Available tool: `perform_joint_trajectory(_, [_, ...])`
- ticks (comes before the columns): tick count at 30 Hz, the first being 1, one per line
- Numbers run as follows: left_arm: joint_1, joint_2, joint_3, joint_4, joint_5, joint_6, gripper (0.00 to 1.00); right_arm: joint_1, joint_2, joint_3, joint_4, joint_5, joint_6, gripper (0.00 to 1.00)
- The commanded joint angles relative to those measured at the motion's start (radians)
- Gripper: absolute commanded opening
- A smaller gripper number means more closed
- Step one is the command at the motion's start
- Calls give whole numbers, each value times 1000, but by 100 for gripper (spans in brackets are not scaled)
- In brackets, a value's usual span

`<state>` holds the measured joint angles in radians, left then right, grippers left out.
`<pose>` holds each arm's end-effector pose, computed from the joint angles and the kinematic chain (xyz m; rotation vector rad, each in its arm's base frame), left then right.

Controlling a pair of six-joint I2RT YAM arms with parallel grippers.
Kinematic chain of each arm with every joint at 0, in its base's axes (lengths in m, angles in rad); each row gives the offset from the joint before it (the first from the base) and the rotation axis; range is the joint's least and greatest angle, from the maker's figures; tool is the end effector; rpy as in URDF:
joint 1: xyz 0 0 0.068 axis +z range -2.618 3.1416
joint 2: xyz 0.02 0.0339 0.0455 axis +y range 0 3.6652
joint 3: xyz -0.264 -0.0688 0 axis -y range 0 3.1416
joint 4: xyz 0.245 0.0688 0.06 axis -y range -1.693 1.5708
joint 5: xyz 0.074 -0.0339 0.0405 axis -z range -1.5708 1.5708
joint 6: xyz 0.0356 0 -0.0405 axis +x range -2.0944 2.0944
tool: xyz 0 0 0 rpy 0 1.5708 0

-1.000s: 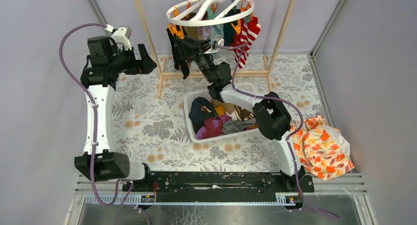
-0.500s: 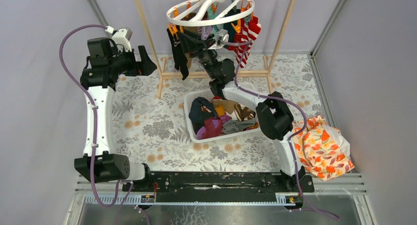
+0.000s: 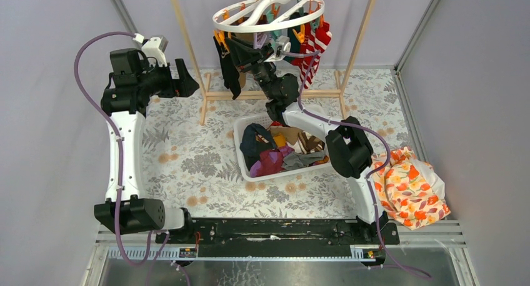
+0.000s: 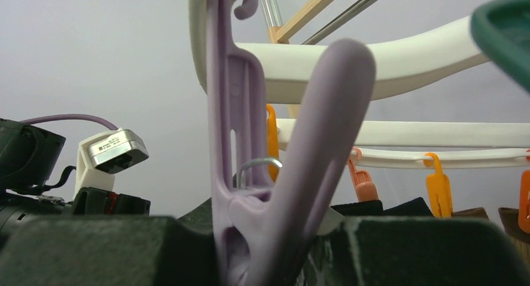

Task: Clip the socks to the hanger
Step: Open the clamp at the hanger.

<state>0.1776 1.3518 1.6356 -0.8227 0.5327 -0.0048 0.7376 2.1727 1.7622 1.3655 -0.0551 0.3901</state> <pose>0.2698 0.0301 0.4437 0.1283 2.0550 -0.4535 0.3549 0.3252 0.3778 -0.1678 0.6301 1.1069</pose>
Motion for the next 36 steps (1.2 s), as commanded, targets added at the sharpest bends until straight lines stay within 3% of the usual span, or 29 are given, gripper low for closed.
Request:
perform_joint_trajectory(1, [6,-28,3,8,15,12,98,-4,-78,-29,57,-11,-20,0])
perform_joint_trajectory(8, [-9,-8,50,9,102,-94,98,-3,-206,-203,113,2,-70,0])
perform_joint_trajectory(17, [-211,86,270,10,100,-288,99,-6,-358,-370,102,-9,-160,0])
perform_joint_trajectory(36, [-330,179,362,189,125,-491,95,-13,-387,-415,48,-24,-179,0])
